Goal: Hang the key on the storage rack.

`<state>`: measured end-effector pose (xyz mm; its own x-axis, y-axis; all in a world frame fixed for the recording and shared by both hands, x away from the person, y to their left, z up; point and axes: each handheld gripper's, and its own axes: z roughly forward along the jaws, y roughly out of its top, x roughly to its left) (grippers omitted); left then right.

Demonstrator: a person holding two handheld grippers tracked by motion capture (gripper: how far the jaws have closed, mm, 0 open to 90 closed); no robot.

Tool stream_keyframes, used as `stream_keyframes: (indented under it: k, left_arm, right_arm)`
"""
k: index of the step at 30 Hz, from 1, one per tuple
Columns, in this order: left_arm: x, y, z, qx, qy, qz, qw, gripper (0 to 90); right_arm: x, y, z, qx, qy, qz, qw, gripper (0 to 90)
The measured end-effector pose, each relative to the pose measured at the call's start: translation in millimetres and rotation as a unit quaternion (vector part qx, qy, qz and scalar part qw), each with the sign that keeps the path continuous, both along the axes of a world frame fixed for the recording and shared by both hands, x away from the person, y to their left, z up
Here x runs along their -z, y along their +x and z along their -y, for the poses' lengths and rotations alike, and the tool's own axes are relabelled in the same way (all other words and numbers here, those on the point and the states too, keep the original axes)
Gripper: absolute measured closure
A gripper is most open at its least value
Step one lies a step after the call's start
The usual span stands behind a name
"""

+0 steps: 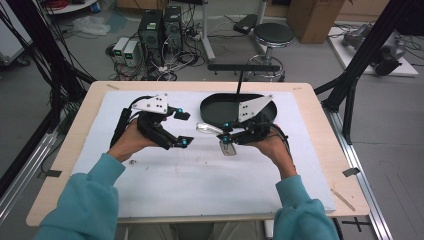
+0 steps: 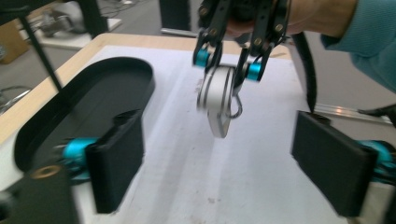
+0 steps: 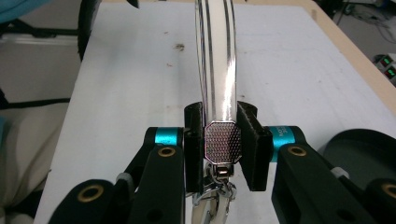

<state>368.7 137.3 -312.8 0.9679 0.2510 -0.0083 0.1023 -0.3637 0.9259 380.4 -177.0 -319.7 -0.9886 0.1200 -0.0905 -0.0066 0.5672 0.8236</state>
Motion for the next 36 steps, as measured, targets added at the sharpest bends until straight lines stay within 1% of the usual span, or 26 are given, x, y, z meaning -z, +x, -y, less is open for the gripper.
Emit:
stream_keyframes:
  k: [1, 2, 3, 5, 6, 7, 8, 10, 12, 13, 14, 15, 16, 18, 19, 21, 23, 25, 27, 29, 31, 32, 33, 34, 35, 36]
  left_arm:
    - [1.4, -0.8, -4.6, -0.019, -0.006, 0.001, 0.9998, 4.2]
    - [2.2, -1.8, -8.2, -0.032, -0.01, 0.004, 0.9994, 1.7]
    - [4.1, -4.1, -14.7, -0.05, -0.02, 0.015, 0.9984, 1.7]
    - [7.6, -8.7, -23.8, -0.067, -0.035, 0.029, 0.9967, 1.7]
    - [10.6, -10.9, -28.5, -0.072, -0.044, 0.032, 0.9959, 1.7]
    - [13.6, -13.3, -33.1, -0.079, -0.046, 0.037, 0.9951, 1.7]
    - [17.2, -16.4, -36.8, -0.088, -0.052, 0.045, 0.9938, 1.7]
    - [23.8, -22.5, -45.2, -0.098, -0.054, 0.056, 0.9921, 1.7]
    - [32.4, -28.7, -55.5, -0.109, -0.055, 0.053, 0.9911, 1.7]
    - [37.5, -30.4, -60.1, -0.117, -0.058, 0.048, 0.9903, 1.7]
    - [42.1, -31.7, -64.7, -0.13, -0.057, 0.04, 0.989, 1.7]
    - [45.7, -32.5, -68.2, -0.134, -0.062, 0.035, 0.9884, 1.7]
    - [51.1, -33.9, -74.5, -0.14, -0.07, 0.024, 0.9873, 1.7]
    - [56.7, -36.7, -83.5, -0.152, -0.076, 0.019, 0.9853, 1.7]
    - [59.3, -39.0, -87.2, -0.156, -0.084, 0.024, 0.9839, 1.7]
    - [63.9, -43.8, -94.8, -0.164, -0.094, 0.04, 0.9812, 1.7]
    - [68.0, -47.3, -100.5, -0.171, -0.097, 0.053, 0.9791, 1.7]
    - [72.9, -51.8, -105.7, -0.182, -0.095, 0.054, 0.9772, 1.7]
    - [79.5, -56.7, -111.9, -0.197, -0.097, 0.063, 0.9737, 1.7]
    - [86.8, -60.8, -119.4, -0.214, -0.101, 0.071, 0.969, 1.7]
    - [92.8, -65.2, -127.6, -0.225, -0.113, 0.067, 0.9655, 1.7]
    - [94.8, -67.3, -130.4, -0.227, -0.125, 0.068, 0.9635, 1.7]
    - [97.5, -70.5, -134.0, -0.23, -0.14, 0.072, 0.9604, 1.7]
    - [100.9, -74.5, -137.9, -0.239, -0.149, 0.084, 0.9559, 1.7]
    - [104.3, -77.1, -140.8, -0.243, -0.16, 0.09, 0.9524, 1.7]
    - [107.9, -79.2, -144.1, -0.247, -0.168, 0.093, 0.9498, 1.7]
  right_arm:
    - [0.7, 0.4, 3.1, 0.006, 0.009, -0.004, 0.9999, 74.3]
    - [0.9, 1.1, 5.9, 0.013, 0.016, -0.004, 0.9998, 74.3]
    - [0.7, 1.4, 8.2, 0.02, 0.02, -0.006, 0.9996, 74.3]
    - [0.6, 2.6, 14.5, 0.039, 0.041, -0.015, 0.9983, 74.3]
    - [0.7, 3.4, 17.9, 0.051, 0.054, -0.023, 0.997, 74.3]
    - [1.0, 4.3, 21.0, 0.063, 0.068, -0.033, 0.9951, 74.3]
    - [1.0, 5.3, 23.6, 0.075, 0.081, -0.039, 0.9931, 74.3]
    - [0.9, 6.7, 28.6, 0.093, 0.098, -0.034, 0.9902, 74.3]
    - [0.2, 7.6, 34.4, 0.108, 0.12, -0.029, 0.9865, 74.3]
    - [-0.3, 7.8, 37.3, 0.114, 0.127, -0.037, 0.9847, 74.3]
    - [-0.7, 8.8, 40.0, 0.121, 0.134, -0.036, 0.9829, 74.3]
    - [-1.1, 9.6, 42.8, 0.129, 0.139, -0.035, 0.9812, 74.3]
    - [-1.2, 10.5, 44.7, 0.133, 0.143, -0.032, 0.9803, 74.3]
    - [-1.8, 11.6, 50.5, 0.144, 0.15, -0.035, 0.9774, 74.3]
    - [-1.9, 12.8, 53.0, 0.148, 0.153, -0.03, 0.9766, 74.3]
    - [-2.1, 14.4, 58.0, 0.157, 0.158, -0.031, 0.9744, 74.3]
    - [-1.8, 16.7, 62.5, 0.163, 0.164, -0.029, 0.9725, 74.3]
    - [-1.6, 19.4, 67.8, 0.175, 0.167, -0.028, 0.97, 74.3]
    - [-1.5, 22.6, 73.1, 0.186, 0.17, -0.025, 0.9673, 74.3]
    - [-2.1, 25.3, 77.1, 0.193, 0.171, -0.026, 0.9658, 74.3]
    - [-4.2, 29.4, 80.9, 0.2, 0.172, -0.024, 0.9644, 74.3]
    - [-5.3, 31.8, 82.4, 0.202, 0.173, -0.021, 0.9638, 74.3]
    - [-6.3, 33.0, 83.4, 0.204, 0.173, -0.023, 0.9632, 74.3]
    - [-7.4, 35.5, 84.8, 0.207, 0.173, -0.018, 0.9626, 74.3]
    - [-8.5, 38.0, 86.2, 0.212, 0.175, -0.018, 0.9615, 74.3]
    - [-9.4, 40.1, 87.4, 0.215, 0.174, -0.02, 0.9608, 74.3]
